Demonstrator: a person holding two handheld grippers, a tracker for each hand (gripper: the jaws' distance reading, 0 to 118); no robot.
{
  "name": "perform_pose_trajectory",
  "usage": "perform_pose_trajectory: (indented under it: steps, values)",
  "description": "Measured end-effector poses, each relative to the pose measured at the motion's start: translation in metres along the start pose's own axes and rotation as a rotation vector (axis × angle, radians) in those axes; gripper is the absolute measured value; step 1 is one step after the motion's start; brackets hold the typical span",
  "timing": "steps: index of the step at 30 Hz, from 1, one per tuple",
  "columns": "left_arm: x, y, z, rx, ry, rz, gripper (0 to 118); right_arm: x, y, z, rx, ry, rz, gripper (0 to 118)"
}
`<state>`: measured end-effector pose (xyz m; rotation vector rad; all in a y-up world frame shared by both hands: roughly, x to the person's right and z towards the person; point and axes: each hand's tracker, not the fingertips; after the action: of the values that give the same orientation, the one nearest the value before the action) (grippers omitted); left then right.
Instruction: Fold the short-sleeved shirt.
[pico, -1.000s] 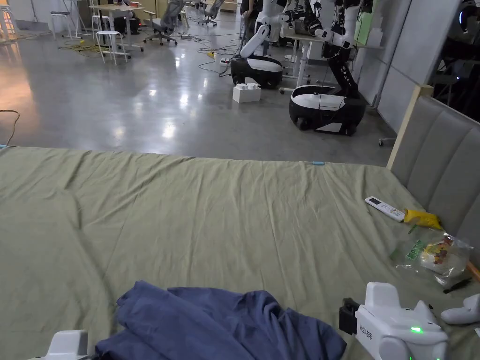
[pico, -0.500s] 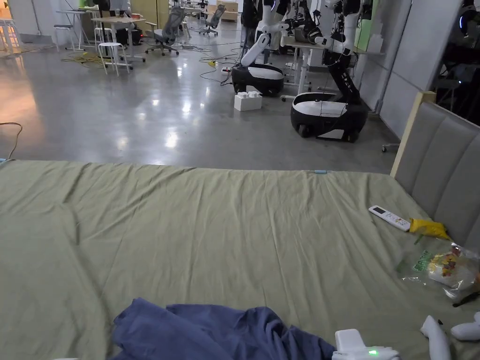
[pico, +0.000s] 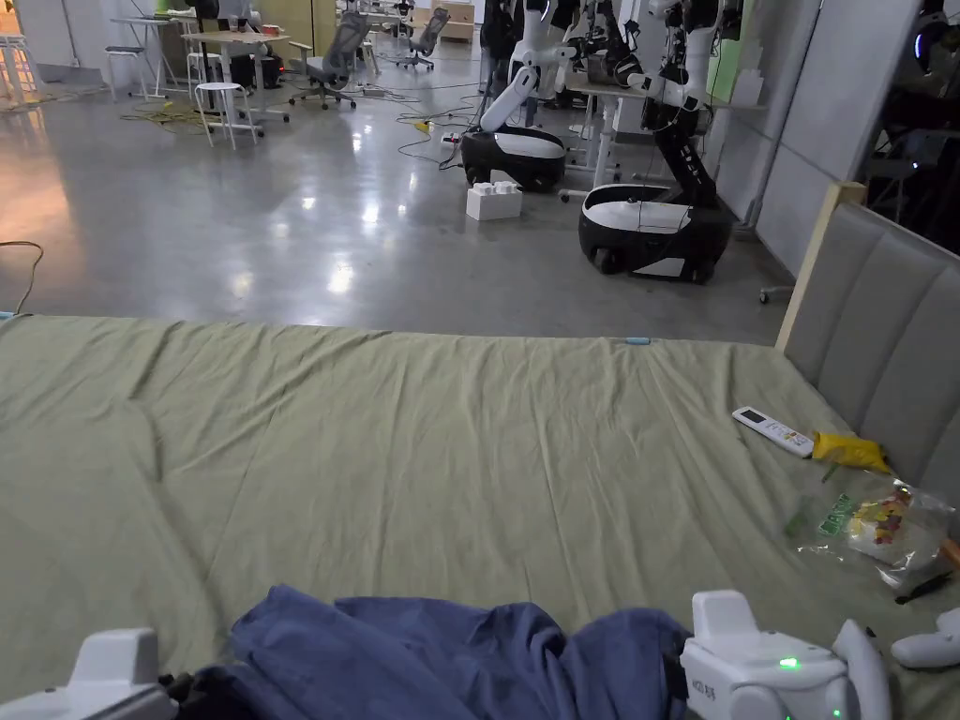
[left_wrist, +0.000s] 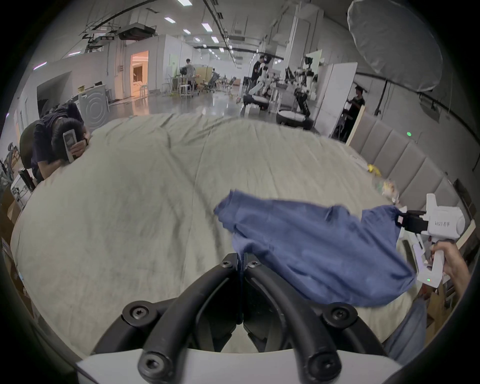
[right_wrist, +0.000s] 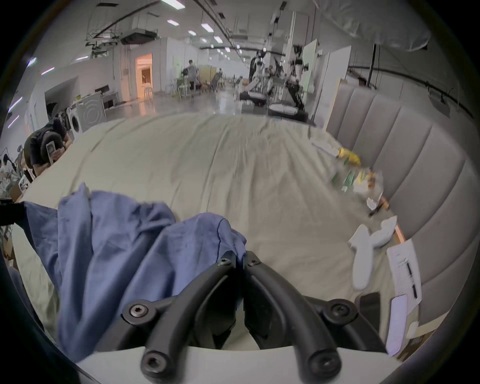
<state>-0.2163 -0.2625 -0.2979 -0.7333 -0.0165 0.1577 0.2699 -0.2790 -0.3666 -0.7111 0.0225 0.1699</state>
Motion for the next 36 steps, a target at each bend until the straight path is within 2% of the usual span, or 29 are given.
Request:
perform_pose_trajectory:
  steps: [8, 18, 32, 36]
  values:
    - [-0.007, 0.077, 0.049, 0.16, 0.001, -0.042, 3, 0.019, 0.06, 0.069, 0.173, -0.051, -0.015, 4]
    - [-0.034, 0.168, 0.099, 0.312, 0.05, -0.019, 3, 0.049, 0.131, 0.13, 0.327, -0.077, -0.12, 4]
    - [-0.059, 0.24, 0.108, 0.362, 0.086, 0.043, 3, 0.05, 0.214, 0.167, 0.457, -0.098, -0.119, 4]
    - [-0.054, 0.255, 0.104, 0.371, 0.1, 0.027, 3, 0.044, 0.236, 0.164, 0.483, -0.117, -0.096, 4]
